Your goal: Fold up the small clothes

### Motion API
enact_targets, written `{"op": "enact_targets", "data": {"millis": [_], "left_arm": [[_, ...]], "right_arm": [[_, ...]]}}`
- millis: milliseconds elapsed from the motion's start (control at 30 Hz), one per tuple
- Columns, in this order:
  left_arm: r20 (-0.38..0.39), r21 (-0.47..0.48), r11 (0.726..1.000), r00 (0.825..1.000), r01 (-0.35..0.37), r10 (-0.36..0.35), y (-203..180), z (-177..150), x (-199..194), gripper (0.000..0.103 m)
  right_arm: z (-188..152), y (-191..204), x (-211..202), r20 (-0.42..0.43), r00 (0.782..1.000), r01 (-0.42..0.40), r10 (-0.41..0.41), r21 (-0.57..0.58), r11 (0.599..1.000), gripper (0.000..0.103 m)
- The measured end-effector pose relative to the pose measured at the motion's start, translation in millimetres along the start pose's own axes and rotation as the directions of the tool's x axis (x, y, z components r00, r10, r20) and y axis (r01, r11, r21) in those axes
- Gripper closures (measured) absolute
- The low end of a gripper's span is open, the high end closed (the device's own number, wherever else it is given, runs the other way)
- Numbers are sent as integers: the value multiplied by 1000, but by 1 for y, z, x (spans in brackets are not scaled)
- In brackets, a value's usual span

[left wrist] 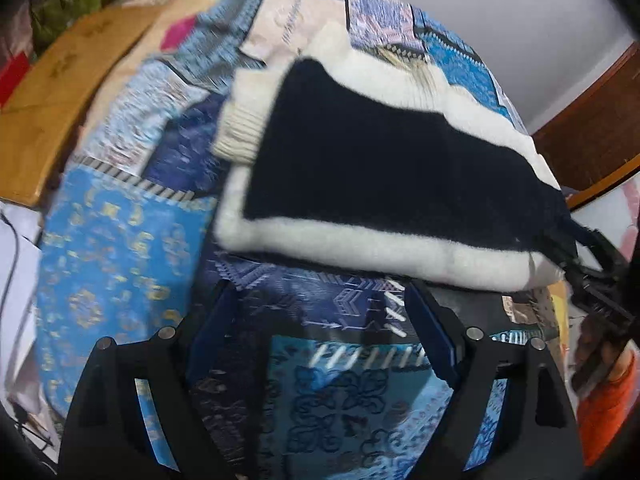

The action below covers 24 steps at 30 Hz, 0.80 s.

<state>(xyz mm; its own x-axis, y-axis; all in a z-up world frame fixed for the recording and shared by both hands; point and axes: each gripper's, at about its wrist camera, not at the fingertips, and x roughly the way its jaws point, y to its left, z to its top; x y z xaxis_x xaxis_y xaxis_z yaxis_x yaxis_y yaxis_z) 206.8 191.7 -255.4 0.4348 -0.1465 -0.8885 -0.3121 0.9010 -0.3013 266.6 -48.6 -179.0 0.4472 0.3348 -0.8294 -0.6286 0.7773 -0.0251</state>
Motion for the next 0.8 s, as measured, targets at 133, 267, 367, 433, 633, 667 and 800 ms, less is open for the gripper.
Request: {"op": "enact_targets", "data": {"millis": [133, 267, 367, 433, 633, 667, 800], "left_arm": [[-13, -7, 999, 999, 49, -49, -8, 7, 8, 18], [-14, -27, 994, 994, 110, -111, -13, 19, 13, 18], [-8, -50, 987, 988, 151, -151, -15, 27, 20, 18], [4, -68, 983, 986, 169, -169, -13, 34, 23, 19], [29, -105, 981, 986, 164, -162, -8, 49, 31, 41], [29, -108, 982, 988, 154, -152, -8, 53, 32, 44], [44, -147, 982, 992, 122, -117, -4, 64, 33, 67]], "right_arm": [[-6, 0, 13, -35, 999, -18, 18, 0, 1000, 19], [-8, -4, 15, -33, 998, -44, 44, 24, 999, 14], [-9, -6, 16, -32, 998, -57, 58, 27, 998, 14], [-9, -6, 16, -29, 998, -61, 62, 27, 998, 14], [-8, -7, 16, -25, 997, -67, 67, 30, 997, 13], [-8, -8, 16, -24, 997, -66, 67, 29, 997, 13], [-7, -9, 11, -22, 998, -54, 54, 28, 998, 13]]}}
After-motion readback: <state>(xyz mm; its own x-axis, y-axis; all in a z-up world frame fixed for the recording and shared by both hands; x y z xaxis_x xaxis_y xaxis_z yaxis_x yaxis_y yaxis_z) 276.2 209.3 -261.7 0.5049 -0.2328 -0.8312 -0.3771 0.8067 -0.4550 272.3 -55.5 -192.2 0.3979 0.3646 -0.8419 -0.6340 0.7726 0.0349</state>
